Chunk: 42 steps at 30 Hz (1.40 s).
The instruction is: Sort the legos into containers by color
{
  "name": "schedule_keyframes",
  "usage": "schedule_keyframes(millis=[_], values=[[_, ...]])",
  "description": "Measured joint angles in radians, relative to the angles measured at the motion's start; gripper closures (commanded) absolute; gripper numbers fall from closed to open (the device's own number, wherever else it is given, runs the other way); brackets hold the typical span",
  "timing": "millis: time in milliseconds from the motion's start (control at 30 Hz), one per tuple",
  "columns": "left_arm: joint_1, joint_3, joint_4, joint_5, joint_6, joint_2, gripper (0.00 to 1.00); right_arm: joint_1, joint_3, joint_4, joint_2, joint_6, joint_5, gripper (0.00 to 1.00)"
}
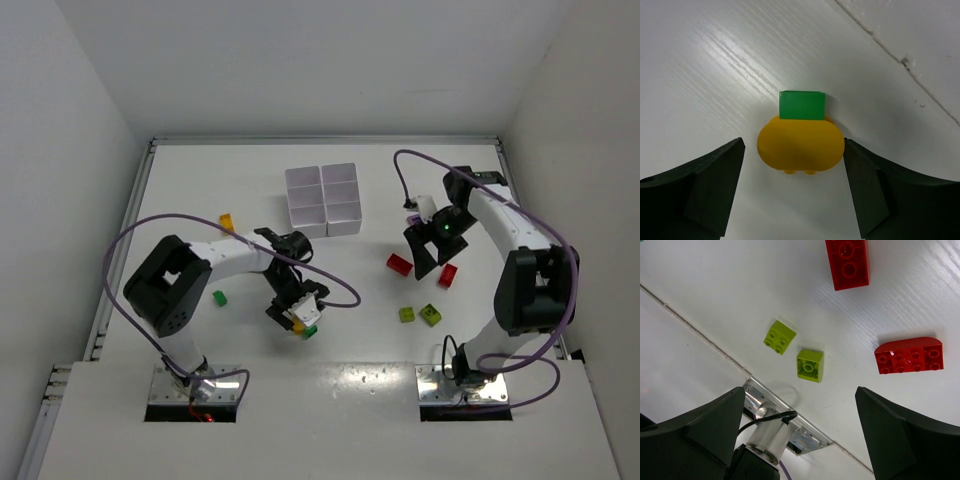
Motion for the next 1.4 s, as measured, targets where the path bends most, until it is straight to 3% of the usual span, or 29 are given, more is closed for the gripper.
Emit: schedule_keyframes(millis=[133, 267, 433, 567, 700, 900, 1133, 1400], values=[[-0.002, 0.032, 0.011, -0.013, -0.021, 0.041, 0.33, -0.004, 0.032, -0.016, 0.000, 0.000, -0.003, 0.08], [-0.010, 0.054, 0.021, -0.022, -0.039, 0.051, 0.62, -0.004, 0.065, -0.026, 0.005, 0.000, -0.009, 0.08], [-0.012, 0.061, 0.024, -0.029, -0.055, 0.052, 0.83, -0.004, 0.093, -0.039, 0.029, 0.011, -0.040, 0.08], [-0.005, 0.065, 0.028, -0.021, -0.098, 0.052, 0.90, -0.004, 0.126, -0.057, 0.059, 0.015, -0.093, 0.08], [0.026, 0.102, 0.072, 0.009, -0.250, 0.048, 0.95, -0.011, 0.158, -0.081, 0.078, 0.016, -0.197, 0.08], [0.099, 0.122, 0.325, 0.018, -0.661, -0.051, 1.00, 0.010, 0.227, -0.115, 0.101, 0.019, -0.393, 0.08], [0.064, 0.104, 0.682, -0.084, -1.114, -0.212, 1.00, 0.090, 0.306, -0.134, 0.208, 0.043, -0.555, 0.08], [0.004, 0.104, 0.795, -0.183, -1.286, -0.217, 1.00, 0.122, 0.397, -0.137, 0.280, 0.089, -0.654, 0.08]])
